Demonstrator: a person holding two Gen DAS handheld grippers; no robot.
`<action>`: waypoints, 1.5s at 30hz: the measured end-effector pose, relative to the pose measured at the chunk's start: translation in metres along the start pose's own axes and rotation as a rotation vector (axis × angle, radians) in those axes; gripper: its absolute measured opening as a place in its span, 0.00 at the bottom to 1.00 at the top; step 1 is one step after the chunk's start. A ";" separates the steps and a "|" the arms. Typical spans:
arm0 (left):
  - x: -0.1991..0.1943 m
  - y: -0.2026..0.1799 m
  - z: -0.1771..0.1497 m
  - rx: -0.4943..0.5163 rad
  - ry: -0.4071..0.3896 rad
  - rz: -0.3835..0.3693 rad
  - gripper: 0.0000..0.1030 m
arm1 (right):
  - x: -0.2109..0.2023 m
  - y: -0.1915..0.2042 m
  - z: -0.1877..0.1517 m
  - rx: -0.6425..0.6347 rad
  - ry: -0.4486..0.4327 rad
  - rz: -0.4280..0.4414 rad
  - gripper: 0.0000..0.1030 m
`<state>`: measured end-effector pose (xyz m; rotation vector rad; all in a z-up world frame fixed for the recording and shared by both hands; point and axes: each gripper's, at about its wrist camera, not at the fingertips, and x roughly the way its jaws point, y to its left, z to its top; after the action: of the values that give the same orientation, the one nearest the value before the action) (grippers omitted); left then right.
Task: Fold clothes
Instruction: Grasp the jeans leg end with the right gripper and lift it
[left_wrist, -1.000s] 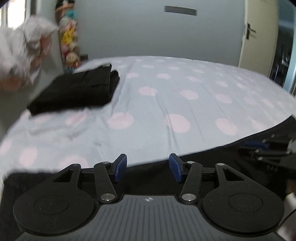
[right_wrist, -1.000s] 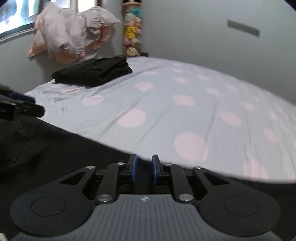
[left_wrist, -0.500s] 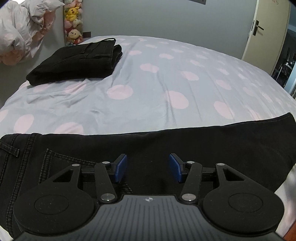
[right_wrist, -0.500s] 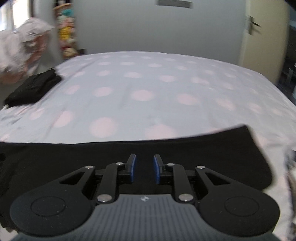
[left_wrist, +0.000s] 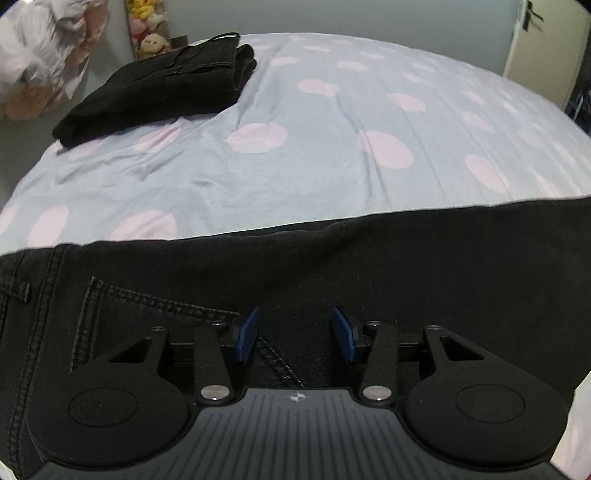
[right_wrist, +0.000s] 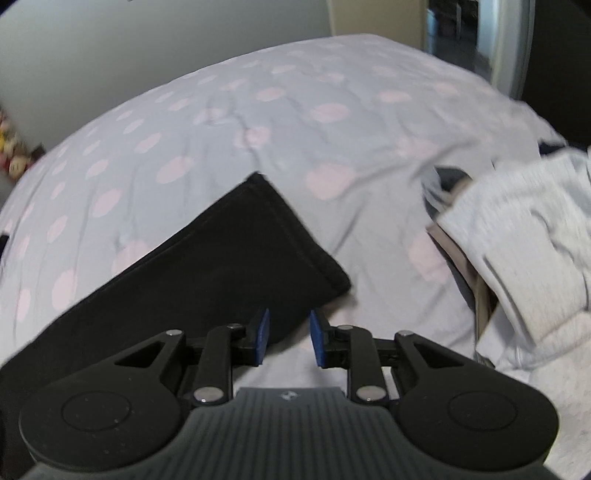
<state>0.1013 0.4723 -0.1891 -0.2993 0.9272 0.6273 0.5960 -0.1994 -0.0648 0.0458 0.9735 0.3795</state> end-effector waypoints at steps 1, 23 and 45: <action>0.001 -0.001 0.001 0.003 0.002 0.003 0.51 | 0.001 -0.006 0.000 0.020 -0.003 0.009 0.27; 0.013 -0.005 0.007 0.007 0.025 0.031 0.51 | 0.059 -0.025 0.032 0.120 -0.089 0.170 0.15; -0.077 -0.032 -0.028 -0.152 -0.115 -0.111 0.51 | -0.021 0.111 -0.030 0.058 0.021 0.500 0.29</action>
<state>0.0688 0.4045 -0.1430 -0.4432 0.7485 0.6077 0.5284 -0.1065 -0.0420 0.3428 0.9886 0.8118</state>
